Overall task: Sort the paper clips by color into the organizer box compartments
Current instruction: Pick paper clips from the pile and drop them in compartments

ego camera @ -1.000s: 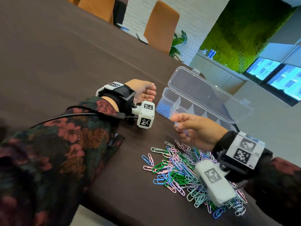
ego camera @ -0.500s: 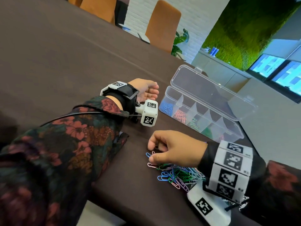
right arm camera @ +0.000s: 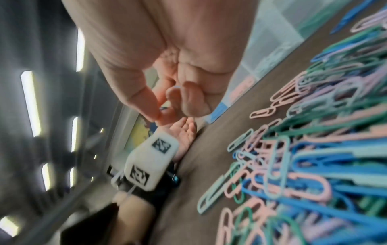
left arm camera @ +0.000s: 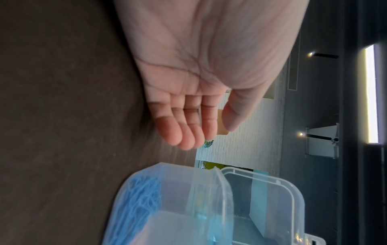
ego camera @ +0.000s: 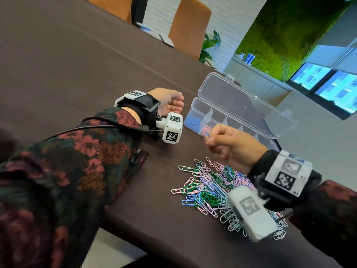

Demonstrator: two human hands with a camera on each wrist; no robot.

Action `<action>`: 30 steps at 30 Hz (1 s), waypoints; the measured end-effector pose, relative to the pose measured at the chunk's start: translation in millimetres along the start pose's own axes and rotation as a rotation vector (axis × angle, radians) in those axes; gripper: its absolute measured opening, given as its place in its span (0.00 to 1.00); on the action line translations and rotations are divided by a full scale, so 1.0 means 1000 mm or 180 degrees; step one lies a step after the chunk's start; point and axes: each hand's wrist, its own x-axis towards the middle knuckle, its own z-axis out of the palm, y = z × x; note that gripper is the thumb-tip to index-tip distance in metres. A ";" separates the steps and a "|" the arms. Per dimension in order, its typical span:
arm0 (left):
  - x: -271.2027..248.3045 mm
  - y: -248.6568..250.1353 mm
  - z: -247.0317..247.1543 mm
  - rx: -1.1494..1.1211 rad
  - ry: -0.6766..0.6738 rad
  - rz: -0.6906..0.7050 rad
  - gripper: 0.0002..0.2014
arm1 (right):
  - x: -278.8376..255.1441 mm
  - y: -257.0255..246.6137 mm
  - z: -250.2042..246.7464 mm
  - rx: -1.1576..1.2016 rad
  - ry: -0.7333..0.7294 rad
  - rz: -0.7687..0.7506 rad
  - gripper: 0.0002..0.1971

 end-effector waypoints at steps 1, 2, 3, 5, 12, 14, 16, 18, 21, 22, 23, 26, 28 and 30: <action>0.000 0.000 0.000 0.0017 -0.0007 -0.0004 0.10 | -0.001 -0.001 -0.004 0.0265 0.0014 0.0076 0.14; -0.001 0.000 0.000 0.0029 -0.0015 -0.0010 0.10 | -0.001 -0.001 -0.008 0.0458 -0.0036 0.0138 0.13; -0.001 0.000 0.000 0.0035 -0.0020 -0.0011 0.10 | -0.002 0.001 -0.011 0.0594 -0.0115 0.0175 0.12; -0.001 0.000 0.000 0.0041 -0.0026 0.0004 0.10 | -0.005 0.005 -0.015 0.0696 -0.0270 0.0184 0.09; -0.003 0.001 0.000 0.0071 -0.0026 -0.0005 0.09 | 0.005 0.012 -0.020 -0.1651 -0.0179 0.0175 0.13; -0.003 0.001 0.000 0.0076 -0.0031 0.0012 0.09 | 0.012 0.009 -0.015 -0.2336 -0.0480 0.0013 0.09; -0.002 0.001 0.000 0.0066 -0.0034 0.0026 0.10 | 0.023 0.006 -0.004 -0.3019 -0.0792 -0.0137 0.08; -0.002 0.001 0.000 0.0063 -0.0052 0.0018 0.10 | 0.033 0.002 0.010 -0.3587 -0.0970 -0.0267 0.09; 0.000 0.000 0.000 0.0053 -0.0086 -0.0019 0.10 | 0.041 -0.001 0.020 -0.4028 -0.1130 -0.0343 0.10; 0.000 0.000 0.000 0.0052 -0.0086 -0.0026 0.10 | 0.041 -0.001 0.017 -0.4083 -0.1132 -0.0342 0.11; 0.001 0.000 0.000 0.0050 -0.0086 -0.0024 0.10 | 0.040 0.000 0.012 -0.4028 -0.1080 -0.0316 0.12; 0.001 0.001 0.000 0.0034 -0.0102 -0.0012 0.10 | 0.032 0.001 -0.010 -0.2381 -0.0752 -0.0178 0.16; 0.000 0.001 0.000 0.0022 -0.0097 0.0000 0.10 | 0.028 0.002 -0.026 -0.0927 -0.0528 -0.0154 0.17; -0.001 0.000 -0.001 -0.0010 -0.0069 0.0007 0.10 | 0.024 0.004 -0.038 0.0106 -0.0461 0.0000 0.19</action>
